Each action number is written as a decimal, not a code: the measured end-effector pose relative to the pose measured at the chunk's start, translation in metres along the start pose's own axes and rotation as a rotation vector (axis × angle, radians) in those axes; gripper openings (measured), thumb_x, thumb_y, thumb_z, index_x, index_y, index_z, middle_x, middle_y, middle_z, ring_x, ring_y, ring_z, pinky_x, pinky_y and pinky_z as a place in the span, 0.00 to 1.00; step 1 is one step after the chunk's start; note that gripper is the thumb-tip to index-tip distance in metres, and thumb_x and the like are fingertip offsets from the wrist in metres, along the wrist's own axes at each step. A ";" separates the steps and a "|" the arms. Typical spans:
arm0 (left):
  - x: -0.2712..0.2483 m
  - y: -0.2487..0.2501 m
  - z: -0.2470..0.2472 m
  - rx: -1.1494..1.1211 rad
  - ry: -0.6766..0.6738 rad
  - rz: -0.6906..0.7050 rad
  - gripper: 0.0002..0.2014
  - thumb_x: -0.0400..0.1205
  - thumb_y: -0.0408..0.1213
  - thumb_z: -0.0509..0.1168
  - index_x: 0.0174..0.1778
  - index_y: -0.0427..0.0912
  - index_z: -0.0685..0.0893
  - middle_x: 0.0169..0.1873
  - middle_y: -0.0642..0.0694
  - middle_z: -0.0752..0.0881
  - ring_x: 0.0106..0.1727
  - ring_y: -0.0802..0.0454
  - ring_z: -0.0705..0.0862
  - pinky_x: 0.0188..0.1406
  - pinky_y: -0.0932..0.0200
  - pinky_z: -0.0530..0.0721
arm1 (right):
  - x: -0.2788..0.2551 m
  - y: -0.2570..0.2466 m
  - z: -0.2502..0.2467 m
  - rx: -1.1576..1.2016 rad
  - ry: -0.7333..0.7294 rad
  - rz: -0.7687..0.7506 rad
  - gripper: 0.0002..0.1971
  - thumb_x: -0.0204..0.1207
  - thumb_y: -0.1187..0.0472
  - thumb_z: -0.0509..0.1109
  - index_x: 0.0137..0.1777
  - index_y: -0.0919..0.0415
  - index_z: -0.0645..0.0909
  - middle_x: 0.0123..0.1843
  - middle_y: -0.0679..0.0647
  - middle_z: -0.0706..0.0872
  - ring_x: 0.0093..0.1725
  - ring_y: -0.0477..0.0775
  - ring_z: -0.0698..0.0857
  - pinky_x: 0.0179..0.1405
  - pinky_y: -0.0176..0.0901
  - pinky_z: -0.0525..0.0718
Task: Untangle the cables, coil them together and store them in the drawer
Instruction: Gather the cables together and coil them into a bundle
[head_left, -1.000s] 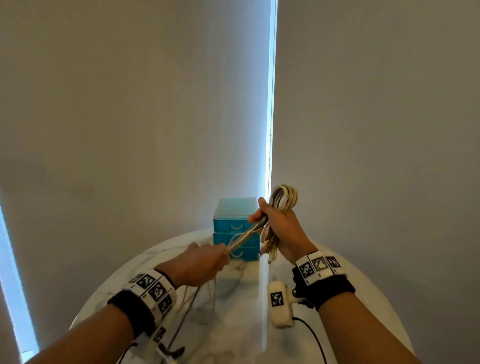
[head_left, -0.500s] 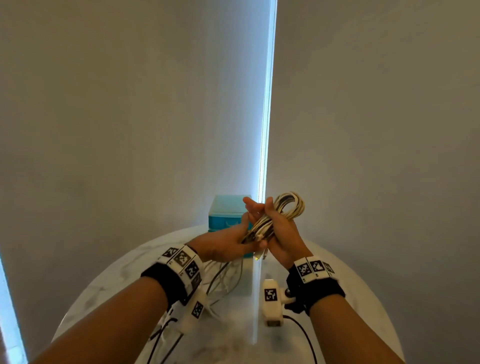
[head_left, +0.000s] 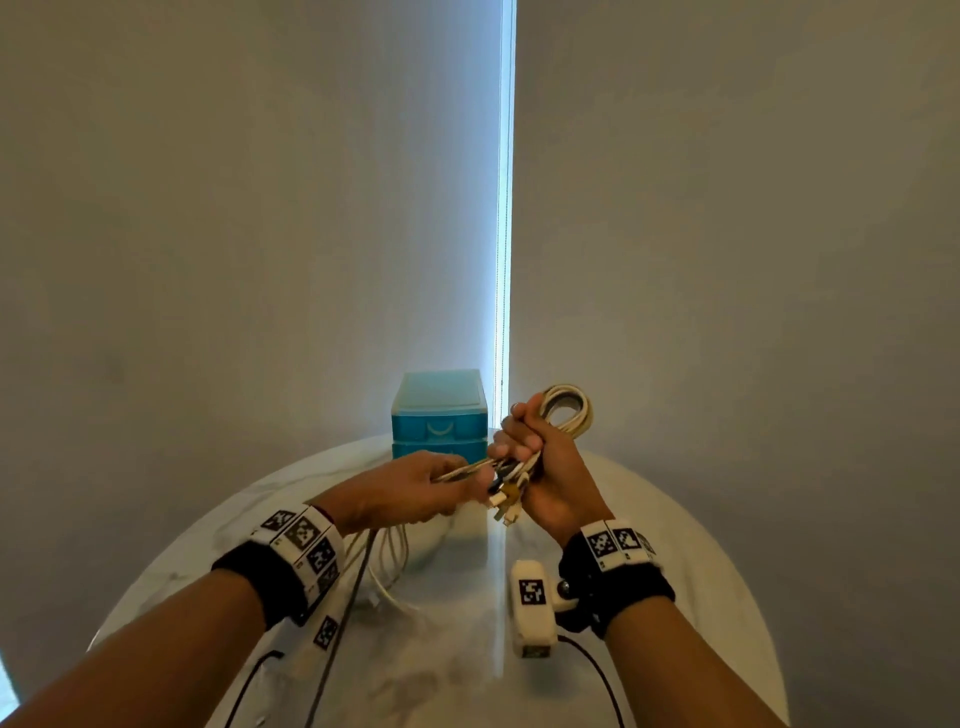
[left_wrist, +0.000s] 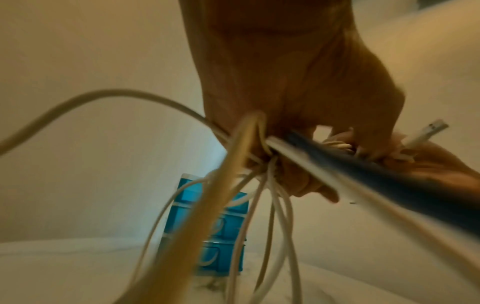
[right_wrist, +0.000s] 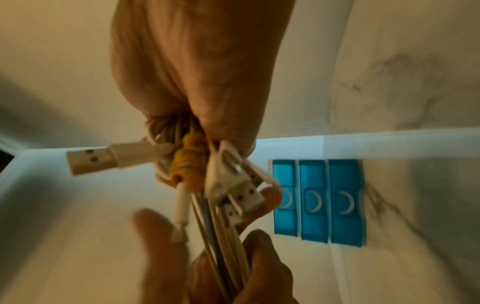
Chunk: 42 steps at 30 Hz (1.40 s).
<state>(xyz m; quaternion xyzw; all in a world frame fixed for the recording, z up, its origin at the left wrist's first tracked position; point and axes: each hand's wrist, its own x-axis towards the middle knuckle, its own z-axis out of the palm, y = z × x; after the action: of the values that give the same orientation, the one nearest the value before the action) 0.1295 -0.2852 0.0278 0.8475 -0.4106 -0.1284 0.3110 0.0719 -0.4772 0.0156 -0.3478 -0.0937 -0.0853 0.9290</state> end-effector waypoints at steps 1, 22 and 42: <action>0.001 0.001 0.001 -0.018 0.027 -0.016 0.36 0.83 0.77 0.51 0.52 0.47 0.88 0.39 0.52 0.86 0.37 0.60 0.79 0.39 0.65 0.79 | 0.002 0.003 -0.002 0.027 0.022 -0.004 0.14 0.89 0.50 0.68 0.48 0.60 0.83 0.26 0.49 0.72 0.25 0.47 0.75 0.33 0.41 0.83; -0.017 -0.087 -0.050 0.318 0.112 0.057 0.16 0.88 0.68 0.59 0.58 0.64 0.82 0.48 0.62 0.89 0.49 0.61 0.87 0.56 0.51 0.88 | 0.007 -0.115 0.044 -0.297 0.467 -0.435 0.17 0.79 0.60 0.79 0.36 0.52 0.74 0.23 0.48 0.70 0.19 0.50 0.66 0.22 0.43 0.70; -0.025 0.004 -0.084 0.250 0.089 -0.101 0.65 0.63 0.86 0.69 0.94 0.61 0.57 0.90 0.51 0.65 0.86 0.52 0.68 0.88 0.46 0.69 | 0.017 -0.092 0.088 -0.565 0.302 -0.307 0.20 0.79 0.56 0.81 0.32 0.53 0.73 0.23 0.52 0.67 0.19 0.51 0.64 0.23 0.44 0.68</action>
<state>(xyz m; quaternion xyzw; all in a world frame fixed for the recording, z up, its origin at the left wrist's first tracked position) 0.1510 -0.2319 0.0940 0.9041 -0.3658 -0.0542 0.2141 0.0576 -0.4886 0.1427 -0.5564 0.0210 -0.2972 0.7757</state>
